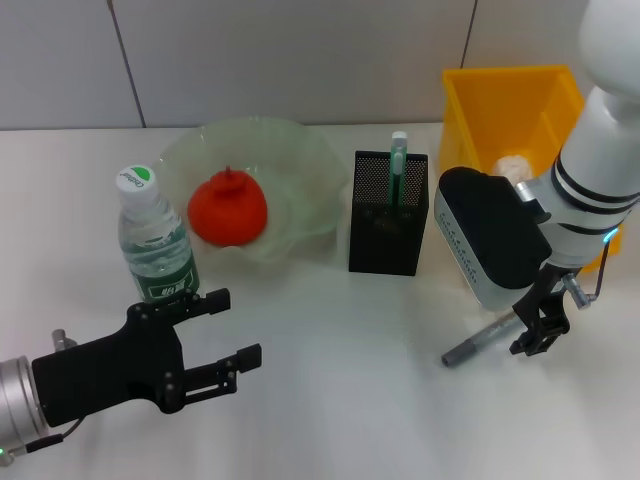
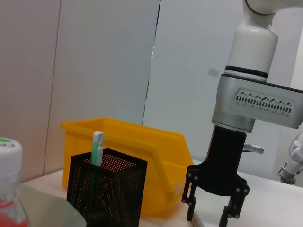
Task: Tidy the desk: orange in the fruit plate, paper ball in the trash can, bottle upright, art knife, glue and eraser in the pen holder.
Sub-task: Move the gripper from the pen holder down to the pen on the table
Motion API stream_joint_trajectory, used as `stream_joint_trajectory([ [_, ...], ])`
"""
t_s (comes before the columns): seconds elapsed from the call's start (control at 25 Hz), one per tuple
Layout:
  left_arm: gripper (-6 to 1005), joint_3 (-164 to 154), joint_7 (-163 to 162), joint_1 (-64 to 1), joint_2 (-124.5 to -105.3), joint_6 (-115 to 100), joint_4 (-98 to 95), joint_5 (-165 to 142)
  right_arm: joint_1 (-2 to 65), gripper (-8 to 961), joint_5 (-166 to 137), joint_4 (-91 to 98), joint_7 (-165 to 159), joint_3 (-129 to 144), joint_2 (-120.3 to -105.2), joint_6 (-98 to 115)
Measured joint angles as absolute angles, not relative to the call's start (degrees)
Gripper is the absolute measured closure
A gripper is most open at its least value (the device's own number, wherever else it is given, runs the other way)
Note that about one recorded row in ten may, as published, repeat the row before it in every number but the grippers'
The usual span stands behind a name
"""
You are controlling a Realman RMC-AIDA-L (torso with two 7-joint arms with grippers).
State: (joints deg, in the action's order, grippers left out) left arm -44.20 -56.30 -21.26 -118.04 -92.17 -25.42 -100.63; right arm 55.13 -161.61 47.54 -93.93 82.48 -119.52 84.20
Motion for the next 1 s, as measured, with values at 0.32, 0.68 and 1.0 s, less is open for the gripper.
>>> stream_joint_trajectory([
  [0.32,200,-44.2,-56.3,-21.3,-118.11,-92.2,-25.6,-100.6,55.7,424,-161.4,46.0,-93.9,82.6,-119.53,83.0],
  [0.68,200,-44.1,-56.3,-21.2,-118.13,-92.4,-25.7,-100.6,55.8,471,-160.8,45.1,-93.9,83.6,-119.62,82.1],
  [1.0,200,-43.9,-56.4,-21.1,-118.13,-92.5,-25.8,-100.6,55.8,498,-160.7,44.4,-94.3,84.9,-119.62,80.6],
])
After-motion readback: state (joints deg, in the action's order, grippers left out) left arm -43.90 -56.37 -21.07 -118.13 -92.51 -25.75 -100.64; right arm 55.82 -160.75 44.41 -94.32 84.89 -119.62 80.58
